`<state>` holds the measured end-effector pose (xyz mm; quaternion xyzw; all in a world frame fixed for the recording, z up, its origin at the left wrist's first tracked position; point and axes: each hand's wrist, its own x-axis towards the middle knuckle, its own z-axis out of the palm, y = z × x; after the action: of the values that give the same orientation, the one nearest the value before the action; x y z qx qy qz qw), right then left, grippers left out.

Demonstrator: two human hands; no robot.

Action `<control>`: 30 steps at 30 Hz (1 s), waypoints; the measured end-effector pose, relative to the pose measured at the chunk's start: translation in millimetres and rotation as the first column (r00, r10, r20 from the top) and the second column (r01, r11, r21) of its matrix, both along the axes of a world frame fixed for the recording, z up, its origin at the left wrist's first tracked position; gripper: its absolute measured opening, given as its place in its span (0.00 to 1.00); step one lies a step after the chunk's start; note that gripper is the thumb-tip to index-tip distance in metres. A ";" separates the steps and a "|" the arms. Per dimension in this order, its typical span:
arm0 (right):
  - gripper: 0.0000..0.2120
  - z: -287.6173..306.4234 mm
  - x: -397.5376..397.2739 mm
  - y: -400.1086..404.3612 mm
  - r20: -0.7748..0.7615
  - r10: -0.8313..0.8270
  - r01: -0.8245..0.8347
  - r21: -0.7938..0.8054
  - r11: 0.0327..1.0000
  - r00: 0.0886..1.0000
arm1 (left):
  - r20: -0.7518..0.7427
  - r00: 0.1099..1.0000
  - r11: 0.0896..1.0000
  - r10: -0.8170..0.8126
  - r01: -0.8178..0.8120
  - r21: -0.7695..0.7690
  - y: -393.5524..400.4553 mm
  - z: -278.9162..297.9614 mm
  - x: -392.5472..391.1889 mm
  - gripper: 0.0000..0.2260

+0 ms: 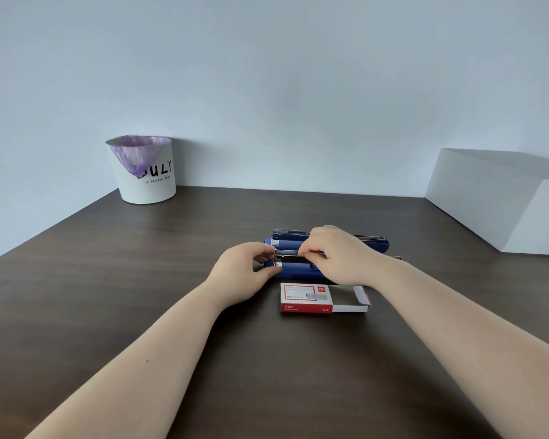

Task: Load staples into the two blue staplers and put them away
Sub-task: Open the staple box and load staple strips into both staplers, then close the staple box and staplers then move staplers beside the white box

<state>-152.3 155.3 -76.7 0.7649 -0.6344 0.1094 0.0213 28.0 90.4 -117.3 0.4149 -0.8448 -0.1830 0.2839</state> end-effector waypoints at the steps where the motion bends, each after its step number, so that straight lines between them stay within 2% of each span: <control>1: 0.14 0.0 1.0 -0.5 0.004 0.005 -0.005 -0.001 1.000 1.000 | -0.002 1.000 1.000 0.000 0.000 0.002 -0.6 -0.6 0.1 0.17; 7: 0.14 1.1 2.7 0.5 0.022 0.020 -0.020 -0.020 1.000 1.000 | -0.005 1.000 1.000 -0.004 0.004 0.006 0.1 0.3 -0.6 0.17; 11: 0.11 0.9 -1.0 9.7 0.121 -0.017 0.030 -0.107 0.994 0.992 | -0.011 1.000 0.999 0.003 -0.004 -0.037 7.0 3.8 1.0 0.17; 13: 0.09 2.1 -7.4 21.5 0.174 -0.038 0.061 -0.129 0.990 0.984 | -0.067 0.998 0.995 0.022 -0.028 -0.100 10.8 5.8 4.4 0.13; 16: 0.10 4.5 -22.5 48.1 0.252 -0.066 0.083 -0.057 0.995 0.965 | -0.186 0.982 0.993 0.005 -0.027 -0.115 20.4 12.5 11.6 0.02; 20: 0.17 0.8 -40.4 74.0 0.170 -0.118 0.100 0.113 0.989 0.978 | -0.122 0.984 0.991 -0.133 0.136 0.015 27.4 14.9 16.0 0.08; 24: 0.25 -2.2 -46.4 80.2 0.188 -0.142 0.094 0.242 0.966 0.972 | 0.026 0.969 0.964 -0.247 0.243 0.111 32.1 12.5 14.7 0.24; 30: 0.18 0.1 -42.1 75.2 0.133 -0.106 0.073 0.235 0.969 0.985 | 0.029 0.964 0.962 -0.265 0.262 0.077 35.6 13.0 10.5 0.16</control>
<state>-194.4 230.5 -76.6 0.7229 -0.6766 0.0893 -0.1083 38.5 126.0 -104.3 0.3124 -0.8907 -0.2415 0.2252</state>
